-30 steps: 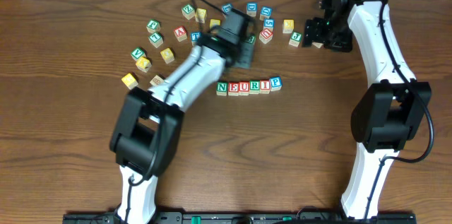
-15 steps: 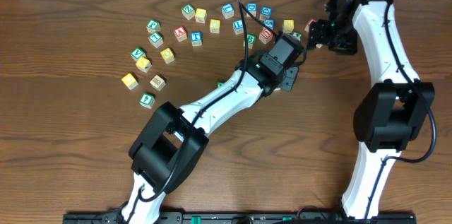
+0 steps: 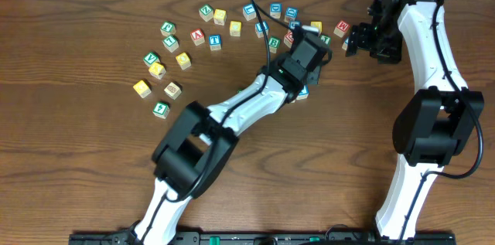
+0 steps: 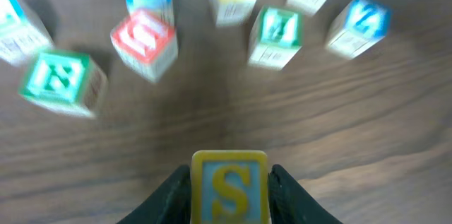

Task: Spell out NEURIPS
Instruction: 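Carry the S block toward the row's right end and lower it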

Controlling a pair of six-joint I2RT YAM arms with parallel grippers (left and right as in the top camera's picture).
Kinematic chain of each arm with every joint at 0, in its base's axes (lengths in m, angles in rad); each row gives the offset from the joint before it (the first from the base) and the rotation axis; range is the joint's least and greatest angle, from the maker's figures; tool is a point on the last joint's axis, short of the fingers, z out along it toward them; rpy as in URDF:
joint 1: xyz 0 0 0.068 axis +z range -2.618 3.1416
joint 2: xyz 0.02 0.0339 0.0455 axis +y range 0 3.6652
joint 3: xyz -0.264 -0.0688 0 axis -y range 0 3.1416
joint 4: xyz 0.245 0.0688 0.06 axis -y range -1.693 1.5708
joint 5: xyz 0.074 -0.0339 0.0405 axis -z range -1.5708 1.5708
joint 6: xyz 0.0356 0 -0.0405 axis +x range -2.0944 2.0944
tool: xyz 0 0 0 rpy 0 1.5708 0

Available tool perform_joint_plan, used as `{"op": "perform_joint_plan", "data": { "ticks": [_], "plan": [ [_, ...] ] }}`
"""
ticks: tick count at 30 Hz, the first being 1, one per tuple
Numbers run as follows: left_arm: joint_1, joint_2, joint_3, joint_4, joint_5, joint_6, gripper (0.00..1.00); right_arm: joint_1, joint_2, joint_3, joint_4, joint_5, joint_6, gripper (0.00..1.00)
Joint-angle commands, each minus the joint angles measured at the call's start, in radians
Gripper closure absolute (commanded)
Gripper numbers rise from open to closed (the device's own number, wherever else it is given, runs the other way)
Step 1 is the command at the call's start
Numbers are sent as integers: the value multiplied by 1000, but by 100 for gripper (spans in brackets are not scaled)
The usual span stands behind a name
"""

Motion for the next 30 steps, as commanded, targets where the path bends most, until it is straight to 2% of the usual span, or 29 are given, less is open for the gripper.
{"op": "perform_joint_plan", "data": {
  "ticks": [1,16,19,23,30],
  "plan": [
    [2,63,-6,13,-31,-68,65,-2,-14,18,-1,5,0,20],
    [17,61,2,5,-32,-60,65,-2,-14,18,0,3,0,19],
    [46,13,8,-21,-31,-57,59,0,-14,18,0,-24,0,19],
    [108,-101,8,-95,-31,-51,56,16,-14,18,18,-34,0,18],
    [216,-306,8,-321,-27,52,55,84,-12,16,75,-60,47,17]
  ]
}}
